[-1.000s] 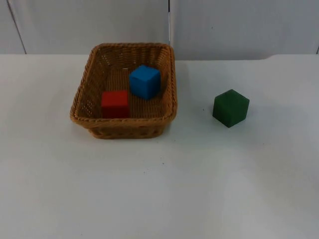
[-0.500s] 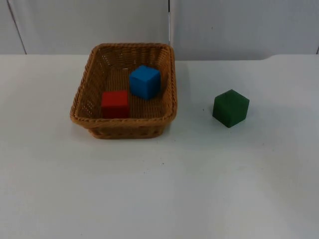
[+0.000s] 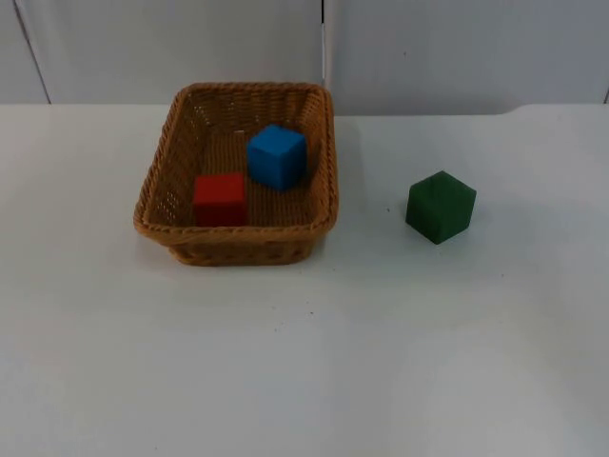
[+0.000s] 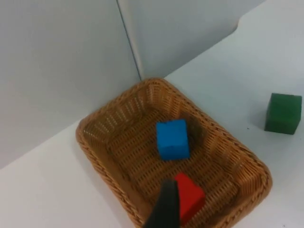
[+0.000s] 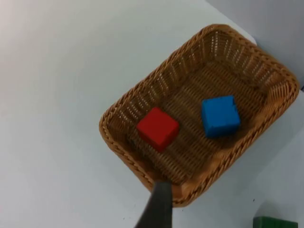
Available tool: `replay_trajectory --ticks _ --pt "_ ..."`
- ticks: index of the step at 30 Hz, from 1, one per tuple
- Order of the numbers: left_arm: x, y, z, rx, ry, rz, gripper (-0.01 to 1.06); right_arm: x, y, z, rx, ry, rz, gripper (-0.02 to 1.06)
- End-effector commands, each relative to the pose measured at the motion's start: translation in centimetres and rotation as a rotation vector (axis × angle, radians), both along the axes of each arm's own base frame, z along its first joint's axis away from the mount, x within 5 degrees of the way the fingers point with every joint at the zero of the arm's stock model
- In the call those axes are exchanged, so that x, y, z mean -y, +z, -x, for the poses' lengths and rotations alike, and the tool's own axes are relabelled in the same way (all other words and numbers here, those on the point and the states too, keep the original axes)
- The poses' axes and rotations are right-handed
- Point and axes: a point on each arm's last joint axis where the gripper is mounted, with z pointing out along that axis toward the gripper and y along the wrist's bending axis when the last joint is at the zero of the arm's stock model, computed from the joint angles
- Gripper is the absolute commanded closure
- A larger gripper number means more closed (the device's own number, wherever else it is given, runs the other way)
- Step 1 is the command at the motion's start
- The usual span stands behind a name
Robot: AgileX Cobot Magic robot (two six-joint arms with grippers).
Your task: Pick up one cube with each hand and place exactly two cubes into the same basket, leaving the remaining cube outside.
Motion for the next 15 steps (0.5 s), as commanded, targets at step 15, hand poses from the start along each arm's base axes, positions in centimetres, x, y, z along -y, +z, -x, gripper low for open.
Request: replay_trajectory --ticks 15 --pt "-1.0 -1.1 3.9 -0.027 0.043 0.056 0.3 2.2 -1.2 3.2 0.012 -0.034 -0.02 0.3"
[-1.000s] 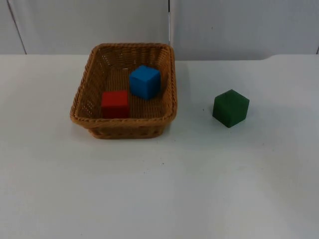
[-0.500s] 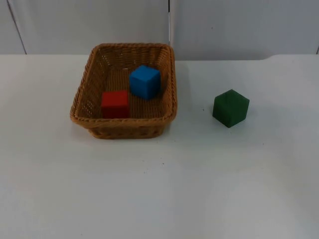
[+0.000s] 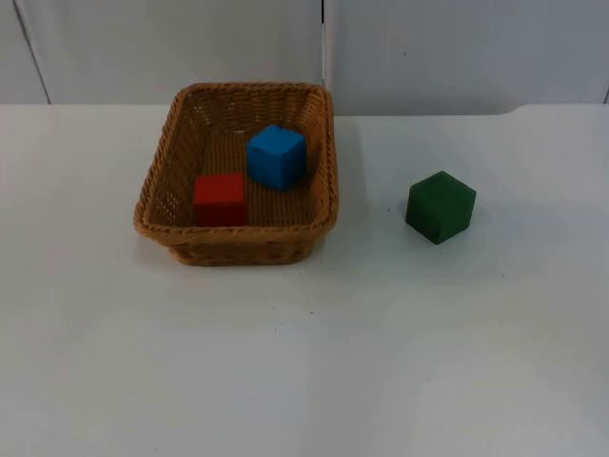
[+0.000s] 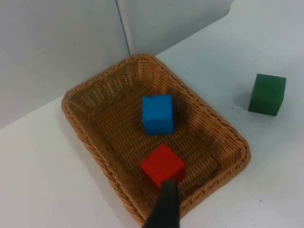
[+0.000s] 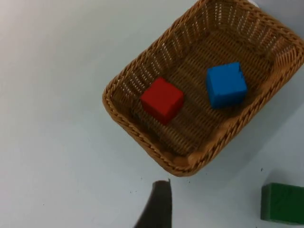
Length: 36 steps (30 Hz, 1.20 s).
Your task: Pick up one cube with each hand and place exactly two cubes into the same basket, leaving the remaining cube outside.
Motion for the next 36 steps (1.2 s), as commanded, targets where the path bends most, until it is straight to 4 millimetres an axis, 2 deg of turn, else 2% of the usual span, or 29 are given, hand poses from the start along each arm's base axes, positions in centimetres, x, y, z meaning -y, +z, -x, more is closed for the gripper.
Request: replay_trajectory --ticks 1,9,18,21,25,26,36 --pt "-0.2 0.1 0.8 0.004 0.015 0.021 0.3 0.5 0.6 0.7 0.034 -0.009 -0.026 0.3" --pt "-0.7 0.9 3.1 0.029 0.015 0.052 0.3 2.2 0.1 3.2 0.051 -0.026 -0.041 0.3" --pt "-1.4 2.6 7.1 0.075 0.006 0.104 0.3 4.6 -1.0 6.9 0.078 -0.047 -0.06 0.3" --pt "-1.7 2.4 8.1 0.091 0.009 0.113 0.3 5.2 -1.4 7.8 0.088 -0.056 -0.068 0.3" --pt "-2.2 1.4 10.2 0.112 0.009 0.123 0.3 6.7 -2.2 10.2 0.109 -0.068 -0.083 0.3" --pt "-2.2 1.4 10.2 0.112 0.009 0.123 0.3 6.7 -2.2 10.2 0.109 -0.068 -0.083 0.3" --pt "-2.7 1.1 13.4 0.114 -0.014 0.144 0.3 9.8 -3.8 15.0 0.165 -0.083 -0.12 0.3"
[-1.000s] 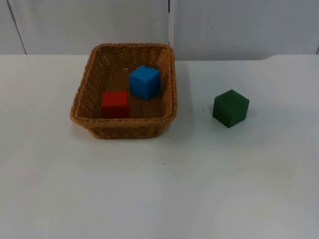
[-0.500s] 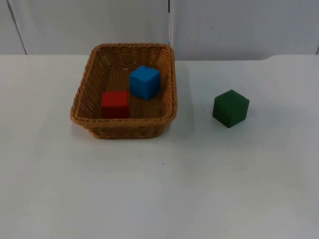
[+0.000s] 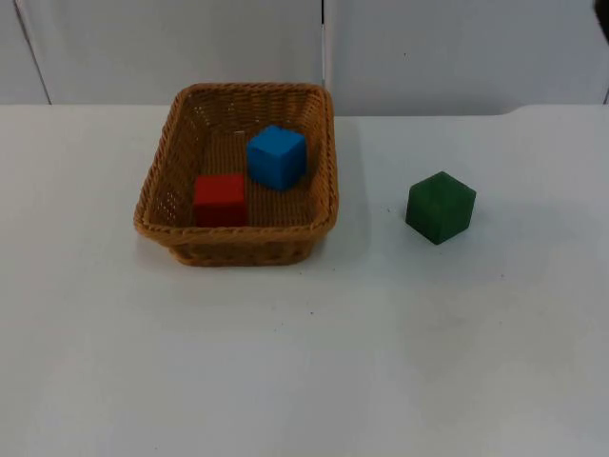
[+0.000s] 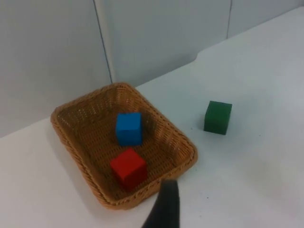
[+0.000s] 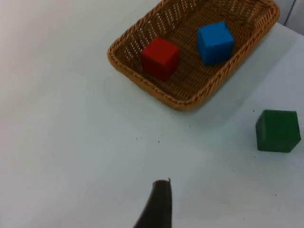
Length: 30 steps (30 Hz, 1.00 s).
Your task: Pick up one cube with each hand and place exactly two cubes into the same basket, leaving the remaining cube outside.
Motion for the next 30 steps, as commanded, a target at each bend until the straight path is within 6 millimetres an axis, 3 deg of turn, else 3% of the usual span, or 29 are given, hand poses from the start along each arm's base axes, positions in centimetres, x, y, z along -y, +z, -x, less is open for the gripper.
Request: replay_trajectory --ticks 1,5,12,17,30 --pt "-0.1 -0.2 0.5 -0.014 -0.004 0.003 0.3 0.5 0.2 0.8 0.028 -0.006 -0.024 0.3" --pt "-0.4 -1.0 1.7 -0.018 -0.003 0.009 0.3 2.0 -0.2 3.3 0.06 -0.011 -0.052 0.3" --pt "-1.1 -1.3 2.8 -0.001 0.044 -0.003 0.3 3.5 -0.7 5.6 0.087 -0.024 -0.093 0.3" --pt "-1.9 -1.9 4.6 -0.042 0.081 -0.035 0.3 5.2 -1.5 8.3 0.147 -0.024 -0.125 0.3" --pt "-3.3 -2.5 8.4 0.003 0.137 -0.014 0.3 7.8 -2.6 12.8 0.212 -0.032 -0.211 0.3"
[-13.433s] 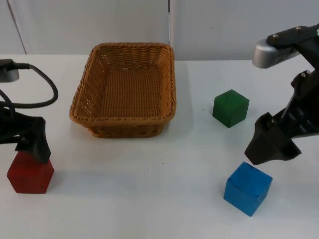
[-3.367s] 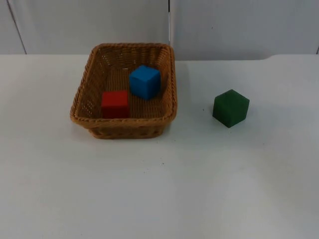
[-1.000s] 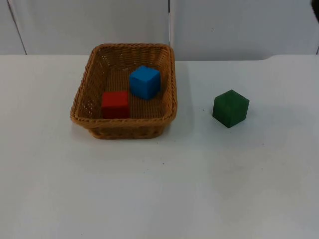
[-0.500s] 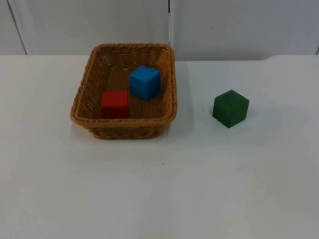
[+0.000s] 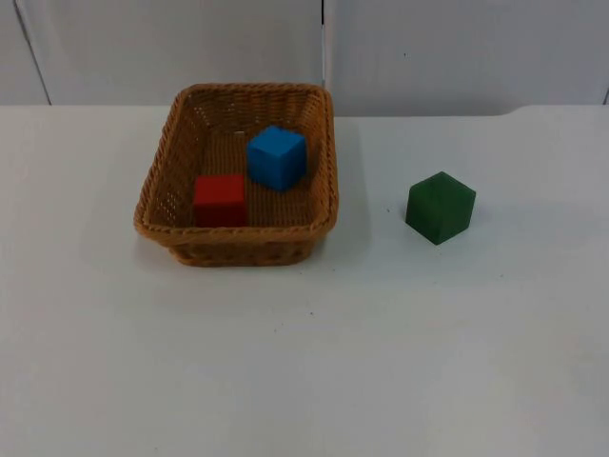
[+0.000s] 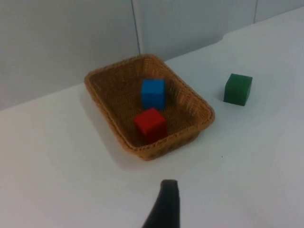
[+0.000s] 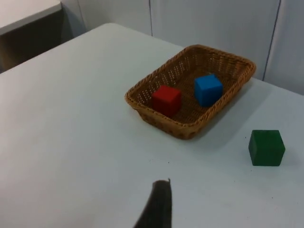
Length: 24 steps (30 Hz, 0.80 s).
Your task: Pick up one cube with each hand and place exactly two cubes into the same basket, leaving the remaining cube outside.
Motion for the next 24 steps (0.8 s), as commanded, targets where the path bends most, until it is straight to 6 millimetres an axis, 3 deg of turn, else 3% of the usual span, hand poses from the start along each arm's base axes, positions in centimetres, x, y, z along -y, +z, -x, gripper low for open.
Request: replay_trajectory --ticks 1,14,24 --pt "-0.4 -0.4 0.5 -0.007 0.033 -0.009 0.3 0.4 -0.2 0.7 -0.003 0.002 -0.002 0.3" --pt "-1.9 -1.4 3.3 0.05 0.113 -0.008 0.3 2.7 -0.9 3.4 -0.004 -0.06 -0.011 0.3" --pt "-1.8 -3.0 2.5 -0.025 0.126 -0.042 0.3 4.4 -1.8 5.2 0.022 -0.109 0.019 0.3"
